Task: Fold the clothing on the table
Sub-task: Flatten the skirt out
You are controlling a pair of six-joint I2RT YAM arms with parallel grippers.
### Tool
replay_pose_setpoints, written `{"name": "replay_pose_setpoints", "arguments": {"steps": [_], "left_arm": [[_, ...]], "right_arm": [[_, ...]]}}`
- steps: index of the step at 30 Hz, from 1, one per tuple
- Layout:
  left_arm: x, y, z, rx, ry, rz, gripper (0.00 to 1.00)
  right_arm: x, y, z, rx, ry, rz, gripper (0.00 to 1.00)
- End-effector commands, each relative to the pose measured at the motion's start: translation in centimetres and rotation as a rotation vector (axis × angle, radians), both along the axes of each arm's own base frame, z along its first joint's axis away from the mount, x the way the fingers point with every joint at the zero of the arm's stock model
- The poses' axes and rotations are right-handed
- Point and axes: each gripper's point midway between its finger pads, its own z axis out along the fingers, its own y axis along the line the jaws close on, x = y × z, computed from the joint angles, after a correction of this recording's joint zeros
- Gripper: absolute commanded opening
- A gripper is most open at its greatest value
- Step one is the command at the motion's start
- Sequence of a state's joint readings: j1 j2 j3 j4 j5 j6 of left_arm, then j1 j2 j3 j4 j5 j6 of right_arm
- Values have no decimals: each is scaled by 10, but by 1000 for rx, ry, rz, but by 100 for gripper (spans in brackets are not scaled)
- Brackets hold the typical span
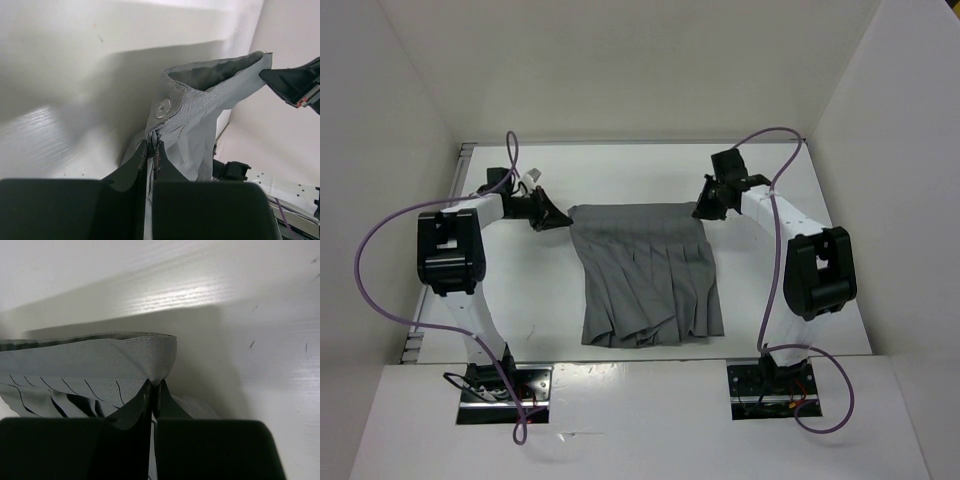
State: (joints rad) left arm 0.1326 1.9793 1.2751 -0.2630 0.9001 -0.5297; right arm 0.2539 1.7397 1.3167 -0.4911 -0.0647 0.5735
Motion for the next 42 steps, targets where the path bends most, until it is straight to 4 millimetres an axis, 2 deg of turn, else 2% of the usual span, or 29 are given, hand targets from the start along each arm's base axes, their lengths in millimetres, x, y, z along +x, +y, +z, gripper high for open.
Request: {"name": "replay_pose_setpoints", "arguments": {"steps": [1, 5, 8, 9, 12, 14, 15, 16, 20, 24, 27, 29, 30, 34, 42], "left_arm": [[-6, 32, -40, 136, 94, 96, 0], [-26, 34, -79, 167, 207, 108, 0], [-24, 33, -86, 180, 224, 111, 0], [-24, 35, -88, 193, 226, 118, 0], [-25, 38, -91, 212, 238, 125, 0], [-27, 39, -92, 220, 249, 128, 0], [-27, 39, -92, 220, 249, 128, 0], [-27, 39, -92, 220, 249, 128, 0], [-26, 39, -89, 220, 240, 129, 0], [-26, 39, -89, 220, 240, 129, 0], [-26, 39, -89, 224, 233, 123, 0], [-26, 39, -89, 224, 233, 123, 0], [-26, 39, -89, 224, 233, 123, 0], [-26, 39, -89, 228, 227, 118, 0], [-24, 38, -90, 214, 226, 103, 0]], "right_arm": [[-24, -60, -10, -205, 91, -143, 0], [-60, -68, -67, -239, 266, -180, 0], [-70, -64, -94, -250, 346, -167, 1], [-73, -61, -99, -257, 359, -154, 10], [-65, -57, -102, -260, 343, -159, 35], [-52, -52, -88, -232, 277, -152, 44], [-50, -50, -87, -221, 270, -148, 50], [-46, -49, -80, -214, 250, -149, 51], [-37, -44, -78, -174, 220, -135, 52], [-29, -32, -86, -104, 224, -96, 52], [-17, -20, -80, -45, 177, -69, 52], [-15, -17, -76, -8, 157, -61, 52], [-6, -17, -68, 17, 116, -60, 52], [3, -9, -63, 95, 71, -30, 52], [-2, 9, -106, 175, 167, 22, 41]]}}
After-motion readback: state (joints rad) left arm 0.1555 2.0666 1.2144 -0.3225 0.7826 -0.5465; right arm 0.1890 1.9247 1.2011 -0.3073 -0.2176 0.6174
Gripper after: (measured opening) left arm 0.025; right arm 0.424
